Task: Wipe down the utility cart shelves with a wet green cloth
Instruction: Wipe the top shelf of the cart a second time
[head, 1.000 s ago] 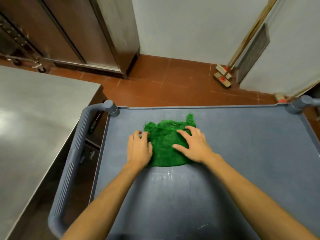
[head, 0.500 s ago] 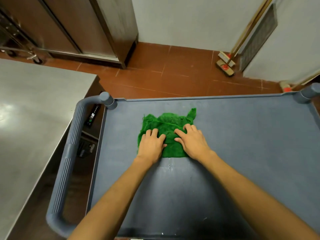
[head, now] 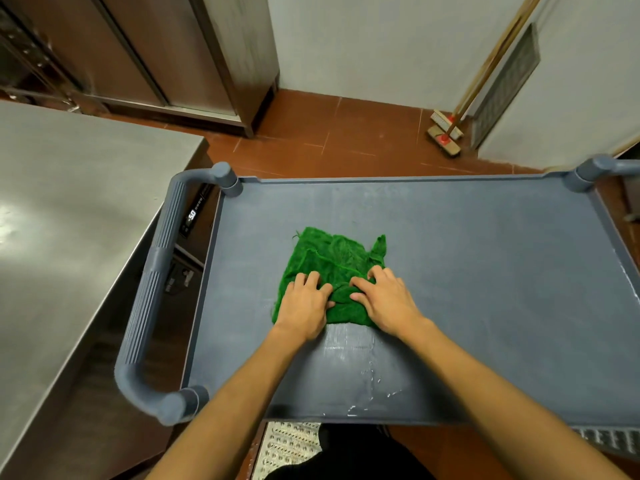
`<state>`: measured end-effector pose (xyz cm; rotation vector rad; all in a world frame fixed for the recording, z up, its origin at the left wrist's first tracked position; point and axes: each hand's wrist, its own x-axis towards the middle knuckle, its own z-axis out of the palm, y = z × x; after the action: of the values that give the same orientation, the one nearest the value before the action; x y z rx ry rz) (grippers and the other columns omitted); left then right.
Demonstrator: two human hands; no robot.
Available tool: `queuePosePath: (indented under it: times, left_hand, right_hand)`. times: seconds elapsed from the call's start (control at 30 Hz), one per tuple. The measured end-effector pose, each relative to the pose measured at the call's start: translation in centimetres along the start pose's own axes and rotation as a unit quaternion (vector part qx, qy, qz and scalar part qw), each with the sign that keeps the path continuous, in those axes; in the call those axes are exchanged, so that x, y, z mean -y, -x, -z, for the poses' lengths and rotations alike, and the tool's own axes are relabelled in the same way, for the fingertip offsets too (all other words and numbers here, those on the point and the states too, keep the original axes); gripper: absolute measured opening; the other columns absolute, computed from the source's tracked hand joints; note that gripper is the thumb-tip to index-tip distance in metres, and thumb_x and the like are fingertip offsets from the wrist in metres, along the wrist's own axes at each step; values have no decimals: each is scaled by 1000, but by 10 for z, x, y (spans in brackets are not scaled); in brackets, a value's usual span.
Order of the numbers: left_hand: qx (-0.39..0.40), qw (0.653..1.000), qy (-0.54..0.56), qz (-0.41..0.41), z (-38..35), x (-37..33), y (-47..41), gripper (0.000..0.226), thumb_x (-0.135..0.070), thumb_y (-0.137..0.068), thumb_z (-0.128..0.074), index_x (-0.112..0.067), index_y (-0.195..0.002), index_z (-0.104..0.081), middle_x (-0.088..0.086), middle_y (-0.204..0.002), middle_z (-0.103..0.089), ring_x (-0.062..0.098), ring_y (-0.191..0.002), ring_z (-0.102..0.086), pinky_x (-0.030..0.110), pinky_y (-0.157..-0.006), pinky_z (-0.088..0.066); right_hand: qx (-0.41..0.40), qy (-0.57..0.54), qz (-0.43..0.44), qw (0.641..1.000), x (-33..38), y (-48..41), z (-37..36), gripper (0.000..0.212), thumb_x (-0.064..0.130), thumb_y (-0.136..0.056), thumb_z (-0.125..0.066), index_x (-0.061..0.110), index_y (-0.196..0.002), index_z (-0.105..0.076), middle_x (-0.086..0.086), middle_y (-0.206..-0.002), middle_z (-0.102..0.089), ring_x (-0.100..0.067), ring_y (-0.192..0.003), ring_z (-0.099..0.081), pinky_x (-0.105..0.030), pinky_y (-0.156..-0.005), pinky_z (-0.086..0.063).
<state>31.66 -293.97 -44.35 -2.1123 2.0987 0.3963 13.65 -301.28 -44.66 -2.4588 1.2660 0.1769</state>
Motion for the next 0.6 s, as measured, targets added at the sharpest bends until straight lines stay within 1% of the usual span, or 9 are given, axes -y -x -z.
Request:
queuePosePath:
  times: [0.17, 0.5, 0.6]
  left_hand:
    - [1, 1000, -3, -4, -8, -10, 30, 36, -42, -102, -42, -18, -128, -54, 10, -133, -46, 30, -114, -45, 41, -95, -40]
    - [24, 1000, 13, 5, -14, -33, 77, 36, -43, -103, -42, -18, -127, -54, 8, -127, -49, 30, -113, -46, 41, -91, -41]
    - [24, 1000, 17, 10, -15, -37, 85, 36, -41, -103, -44, -18, -128, -54, 9, -128, -50, 30, -114, -47, 42, -92, -41]
  right_hand:
    - [6, -2, -3, 1000, 8, 33, -8, 40, 50, -99, -43, 31, -134, -53, -7, -123, -48, -27, -114, -44, -39, -91, -41]
    - [34, 10, 21, 999, 14, 77, -13, 41, 50, -99, -43, 33, -136, -53, -6, -123, -46, -27, -116, -43, -36, -93, -37]
    - [29, 8, 25, 999, 13, 88, -13, 42, 49, -99, -44, 35, -138, -51, -6, -128, -46, -27, -121, -43, -36, -97, -36]
